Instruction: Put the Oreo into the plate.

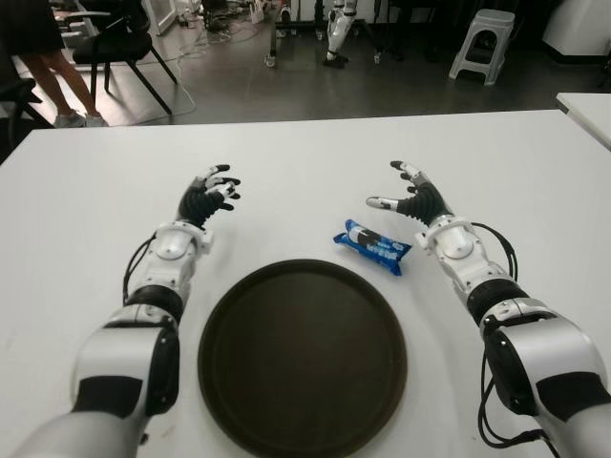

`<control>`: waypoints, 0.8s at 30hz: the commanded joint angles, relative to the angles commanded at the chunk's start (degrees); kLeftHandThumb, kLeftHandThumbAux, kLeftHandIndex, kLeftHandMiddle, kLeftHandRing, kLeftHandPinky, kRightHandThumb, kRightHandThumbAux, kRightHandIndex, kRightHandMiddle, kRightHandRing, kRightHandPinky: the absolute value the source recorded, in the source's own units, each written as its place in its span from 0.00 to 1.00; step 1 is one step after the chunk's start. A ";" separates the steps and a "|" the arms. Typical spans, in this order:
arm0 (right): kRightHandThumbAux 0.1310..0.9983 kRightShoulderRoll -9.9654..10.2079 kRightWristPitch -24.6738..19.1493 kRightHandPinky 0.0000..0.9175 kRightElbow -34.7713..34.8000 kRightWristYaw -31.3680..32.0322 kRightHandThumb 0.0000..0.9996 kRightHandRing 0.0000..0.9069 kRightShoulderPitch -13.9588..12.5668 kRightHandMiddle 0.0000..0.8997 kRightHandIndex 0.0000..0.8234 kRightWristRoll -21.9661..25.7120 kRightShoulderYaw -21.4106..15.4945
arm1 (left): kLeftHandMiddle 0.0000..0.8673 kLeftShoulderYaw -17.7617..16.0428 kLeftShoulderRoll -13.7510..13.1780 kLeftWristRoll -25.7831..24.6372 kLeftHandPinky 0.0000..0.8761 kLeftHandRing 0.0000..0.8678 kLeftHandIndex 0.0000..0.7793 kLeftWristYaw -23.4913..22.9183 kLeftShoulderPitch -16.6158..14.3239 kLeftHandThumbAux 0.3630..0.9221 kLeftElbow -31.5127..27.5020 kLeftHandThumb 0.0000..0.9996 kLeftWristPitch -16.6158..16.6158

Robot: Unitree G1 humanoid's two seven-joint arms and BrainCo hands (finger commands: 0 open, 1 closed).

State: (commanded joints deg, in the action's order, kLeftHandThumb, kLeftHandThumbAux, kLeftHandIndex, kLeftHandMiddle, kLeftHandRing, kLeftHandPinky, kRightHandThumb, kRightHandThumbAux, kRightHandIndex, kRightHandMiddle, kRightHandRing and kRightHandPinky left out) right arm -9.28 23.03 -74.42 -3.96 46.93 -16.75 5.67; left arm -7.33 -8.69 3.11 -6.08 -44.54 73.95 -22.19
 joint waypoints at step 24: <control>0.46 -5.82 -14.99 0.00 39.51 4.24 0.00 0.00 -9.41 0.00 0.00 -17.54 15.19 | 0.37 -0.26 0.12 -0.28 0.48 0.43 0.23 -0.25 -0.08 0.46 0.13 0.25 0.17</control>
State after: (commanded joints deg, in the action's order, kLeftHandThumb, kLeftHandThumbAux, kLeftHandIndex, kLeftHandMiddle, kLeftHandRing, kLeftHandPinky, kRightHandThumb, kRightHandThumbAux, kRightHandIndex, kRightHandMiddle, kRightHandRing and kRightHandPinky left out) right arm -15.10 8.04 -34.91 0.28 37.51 -34.29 20.86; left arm -7.59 -8.58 2.82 -6.33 -44.62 74.08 -22.03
